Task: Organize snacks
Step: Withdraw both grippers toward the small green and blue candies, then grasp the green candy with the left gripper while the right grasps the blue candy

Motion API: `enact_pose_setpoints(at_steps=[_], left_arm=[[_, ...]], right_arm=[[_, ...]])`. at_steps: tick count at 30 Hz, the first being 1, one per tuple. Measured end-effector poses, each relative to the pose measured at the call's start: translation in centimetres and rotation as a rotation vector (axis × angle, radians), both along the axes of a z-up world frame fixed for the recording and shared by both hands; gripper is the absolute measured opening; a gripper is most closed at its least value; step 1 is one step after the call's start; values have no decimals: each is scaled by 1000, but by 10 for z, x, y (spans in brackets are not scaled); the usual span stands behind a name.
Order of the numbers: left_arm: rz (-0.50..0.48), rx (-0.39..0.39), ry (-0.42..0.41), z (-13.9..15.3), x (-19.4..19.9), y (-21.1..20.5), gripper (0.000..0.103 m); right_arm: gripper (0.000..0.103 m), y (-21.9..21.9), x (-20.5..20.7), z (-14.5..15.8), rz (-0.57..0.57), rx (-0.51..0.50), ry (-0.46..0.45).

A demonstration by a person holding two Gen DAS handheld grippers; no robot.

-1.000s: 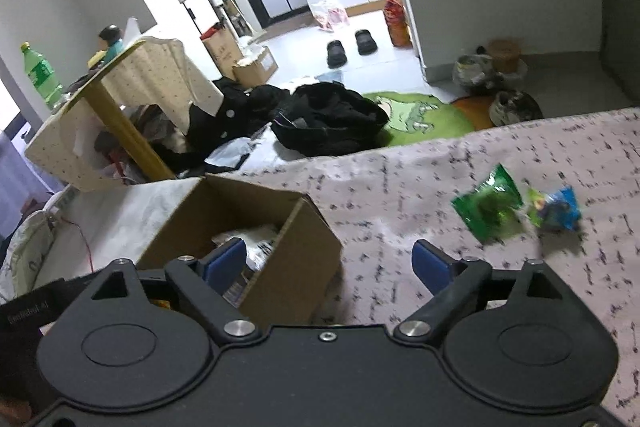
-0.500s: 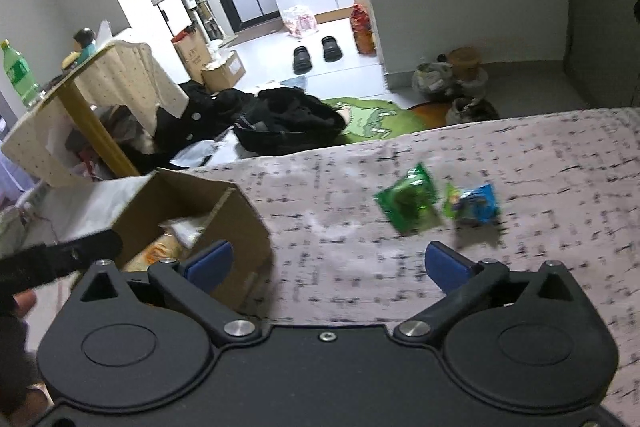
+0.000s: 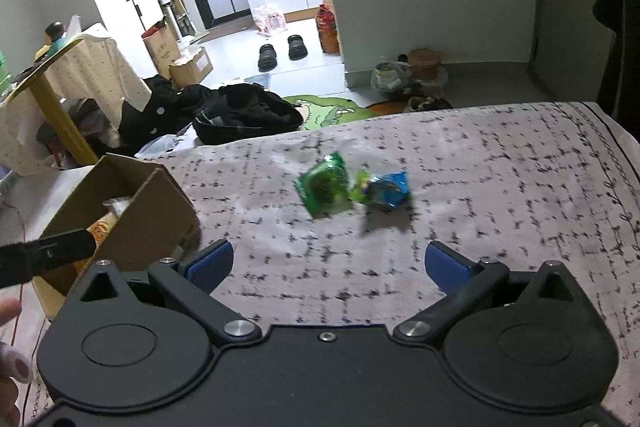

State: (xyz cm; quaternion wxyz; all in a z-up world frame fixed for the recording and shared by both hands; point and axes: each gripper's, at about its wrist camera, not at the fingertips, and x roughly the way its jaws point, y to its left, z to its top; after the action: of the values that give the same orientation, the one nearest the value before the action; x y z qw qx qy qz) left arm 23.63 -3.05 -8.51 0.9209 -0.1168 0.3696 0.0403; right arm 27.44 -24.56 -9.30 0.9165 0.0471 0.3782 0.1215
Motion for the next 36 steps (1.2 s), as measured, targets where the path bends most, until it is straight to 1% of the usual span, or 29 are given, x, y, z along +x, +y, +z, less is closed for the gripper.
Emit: enact_pose_setpoints(at_steps=[2,8,11,14,18,22,24,31,33,36], left_arm=[[-14,4,8,-2,1,-6,103],[-59,23,-12,-5,8,-25,103],[-75,8,-8,-8,17,-30,101],[-84,3,-6,-12,28,-37,101],[-102,-2,0,-17,43,-48,100],[-120,-3,11,-23,59,-57,96],[-126,-17,28,-27,69,-61,93],[-134,-48,55,-41,105,-74,84],[-130,-69,71,-46,116,-76,83],[-121,-86,94,-56,132,-80,79]], right_arm=[[103,-7,-2,-2,-4,2,-2],[103,-25,-7,-10,-19,0,-11],[103,-33,-6,-15,-45,-19,-24],[103,-44,-2,-20,-64,-7,-24],[103,-53,5,-27,-84,-15,-25],[103,-58,14,-31,-86,12,-14],[101,-59,22,-34,-86,26,0],[87,-53,54,-45,-83,101,40],[87,-49,65,-49,-84,124,49],[83,-44,81,-54,-70,144,67]])
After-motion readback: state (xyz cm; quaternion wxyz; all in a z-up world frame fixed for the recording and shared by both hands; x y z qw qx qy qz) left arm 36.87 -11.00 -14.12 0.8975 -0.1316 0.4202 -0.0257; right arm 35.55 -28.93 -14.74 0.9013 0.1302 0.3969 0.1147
